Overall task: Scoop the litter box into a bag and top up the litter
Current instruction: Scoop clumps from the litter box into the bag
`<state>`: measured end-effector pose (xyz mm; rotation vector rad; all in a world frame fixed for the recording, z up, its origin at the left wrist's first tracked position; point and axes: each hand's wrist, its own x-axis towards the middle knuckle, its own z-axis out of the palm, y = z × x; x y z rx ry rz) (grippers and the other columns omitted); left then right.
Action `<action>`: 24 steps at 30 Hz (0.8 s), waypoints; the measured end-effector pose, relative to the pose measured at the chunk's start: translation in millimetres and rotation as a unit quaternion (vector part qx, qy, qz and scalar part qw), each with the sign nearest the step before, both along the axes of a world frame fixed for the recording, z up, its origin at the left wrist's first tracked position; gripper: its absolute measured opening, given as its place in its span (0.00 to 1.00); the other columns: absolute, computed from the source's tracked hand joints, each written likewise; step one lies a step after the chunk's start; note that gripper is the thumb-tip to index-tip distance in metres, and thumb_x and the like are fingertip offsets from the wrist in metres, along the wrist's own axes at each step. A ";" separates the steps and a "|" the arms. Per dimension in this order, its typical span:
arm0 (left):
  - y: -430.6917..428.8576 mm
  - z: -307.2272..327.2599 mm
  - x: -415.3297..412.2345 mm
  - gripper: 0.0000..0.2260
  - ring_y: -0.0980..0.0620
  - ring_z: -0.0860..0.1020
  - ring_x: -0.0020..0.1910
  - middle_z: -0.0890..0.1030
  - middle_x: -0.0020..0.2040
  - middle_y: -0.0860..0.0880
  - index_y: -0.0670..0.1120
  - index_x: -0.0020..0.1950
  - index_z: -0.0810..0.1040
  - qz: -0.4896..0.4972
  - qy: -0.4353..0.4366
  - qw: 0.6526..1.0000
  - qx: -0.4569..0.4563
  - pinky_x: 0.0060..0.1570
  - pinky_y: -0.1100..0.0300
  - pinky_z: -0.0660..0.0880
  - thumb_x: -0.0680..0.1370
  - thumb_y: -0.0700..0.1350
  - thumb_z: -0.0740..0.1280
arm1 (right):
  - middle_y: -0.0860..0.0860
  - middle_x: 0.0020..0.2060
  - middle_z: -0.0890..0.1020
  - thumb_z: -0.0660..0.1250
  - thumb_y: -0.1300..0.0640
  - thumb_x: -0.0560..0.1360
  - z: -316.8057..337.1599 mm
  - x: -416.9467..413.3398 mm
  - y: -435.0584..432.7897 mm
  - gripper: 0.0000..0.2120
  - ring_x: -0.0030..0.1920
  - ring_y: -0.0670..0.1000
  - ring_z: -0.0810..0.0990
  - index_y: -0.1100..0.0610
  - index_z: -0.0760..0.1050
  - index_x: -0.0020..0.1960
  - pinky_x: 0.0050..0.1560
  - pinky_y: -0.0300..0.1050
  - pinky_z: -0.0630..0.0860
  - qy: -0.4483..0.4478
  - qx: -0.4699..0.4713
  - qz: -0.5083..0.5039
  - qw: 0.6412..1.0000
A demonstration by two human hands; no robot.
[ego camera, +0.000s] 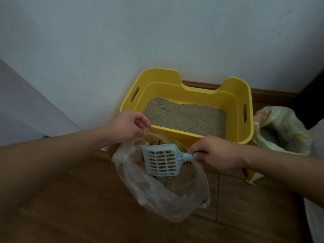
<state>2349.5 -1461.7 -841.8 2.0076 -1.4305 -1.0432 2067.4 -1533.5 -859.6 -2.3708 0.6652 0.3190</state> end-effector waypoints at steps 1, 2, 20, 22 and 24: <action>0.0 0.2 -0.6 0.12 0.52 0.83 0.39 0.85 0.39 0.46 0.46 0.45 0.82 0.000 -0.002 1.000 0.001 0.45 0.55 0.81 0.71 0.30 0.73 | 0.48 0.43 0.83 0.61 0.61 0.79 0.3 0.0 -0.3 0.10 0.44 0.48 0.79 0.54 0.81 0.52 0.48 0.51 0.76 0.000 0.003 0.000 1.000; 0.2 0.6 -1.0 0.12 0.52 0.83 0.39 0.85 0.40 0.46 0.46 0.46 0.82 0.000 -0.003 1.000 0.002 0.45 0.55 0.81 0.71 0.30 0.73 | 0.47 0.43 0.83 0.61 0.60 0.79 0.6 0.1 -0.8 0.10 0.44 0.47 0.79 0.53 0.81 0.52 0.48 0.51 0.77 0.000 0.006 0.000 1.000; -4.9 2.8 -6.4 0.11 0.51 0.82 0.38 0.85 0.39 0.48 0.45 0.45 0.82 0.019 0.004 1.000 0.008 0.44 0.54 0.80 0.71 0.30 0.74 | 0.49 0.46 0.84 0.72 0.61 0.74 53.6 -37.5 -49.2 0.12 0.46 0.49 0.81 0.45 0.81 0.51 0.51 0.48 0.78 -0.100 -0.038 -0.207 0.973; -5.3 3.0 -6.3 0.11 0.52 0.82 0.38 0.85 0.39 0.48 0.45 0.46 0.82 0.023 0.011 1.000 0.009 0.42 0.56 0.79 0.71 0.30 0.74 | 0.49 0.49 0.83 0.71 0.61 0.75 53.5 -37.3 -58.6 0.11 0.49 0.50 0.80 0.49 0.82 0.55 0.53 0.46 0.77 -0.085 -0.082 -0.240 0.964; -6.2 2.8 -6.0 0.11 0.53 0.82 0.38 0.85 0.39 0.48 0.45 0.46 0.82 0.025 0.017 0.999 0.008 0.41 0.57 0.78 0.71 0.31 0.74 | 0.50 0.51 0.83 0.69 0.60 0.75 48.4 -36.5 -70.9 0.13 0.51 0.51 0.80 0.52 0.81 0.59 0.53 0.46 0.77 -0.034 -0.143 -0.252 0.957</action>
